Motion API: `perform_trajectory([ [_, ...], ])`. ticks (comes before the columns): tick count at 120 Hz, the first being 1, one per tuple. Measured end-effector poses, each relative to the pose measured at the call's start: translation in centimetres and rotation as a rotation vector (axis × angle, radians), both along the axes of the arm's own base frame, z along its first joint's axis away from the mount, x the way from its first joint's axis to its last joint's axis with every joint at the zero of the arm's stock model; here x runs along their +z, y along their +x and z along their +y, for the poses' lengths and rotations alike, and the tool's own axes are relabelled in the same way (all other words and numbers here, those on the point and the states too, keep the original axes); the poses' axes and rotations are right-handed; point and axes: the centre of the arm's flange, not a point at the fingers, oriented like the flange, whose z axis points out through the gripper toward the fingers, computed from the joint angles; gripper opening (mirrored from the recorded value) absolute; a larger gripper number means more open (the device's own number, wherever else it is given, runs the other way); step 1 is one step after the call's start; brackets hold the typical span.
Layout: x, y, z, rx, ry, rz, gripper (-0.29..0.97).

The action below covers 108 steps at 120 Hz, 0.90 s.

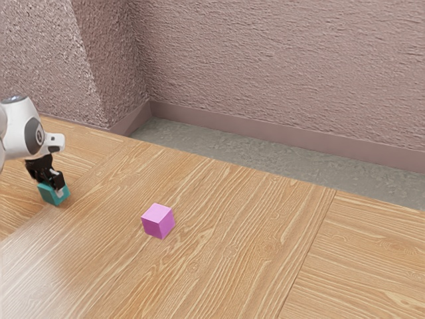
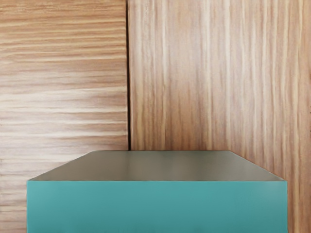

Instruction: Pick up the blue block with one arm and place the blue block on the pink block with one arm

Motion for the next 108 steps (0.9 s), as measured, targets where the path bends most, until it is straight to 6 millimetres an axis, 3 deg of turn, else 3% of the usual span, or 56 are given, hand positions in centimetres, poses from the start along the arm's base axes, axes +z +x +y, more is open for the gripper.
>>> perform_trajectory([
  [12,1.2,0.3,-0.4,-0.012,0.007,-0.014,0.39],
  [28,4.8,2.3,-3.7,-0.070,0.002,-0.051,0.38],
  [43,9.2,2.6,-6.6,-0.105,-0.017,-0.085,0.38],
  [58,11.0,4.2,-11.2,-0.169,-0.037,-0.091,0.38],
  [82,12.0,6.0,-18.3,-0.208,-0.062,-0.085,0.38],
  [98,13.0,6.0,-24.5,-0.226,-0.084,-0.083,0.38],
  [108,12.9,5.3,-27.3,-0.207,-0.101,-0.069,0.38],
])
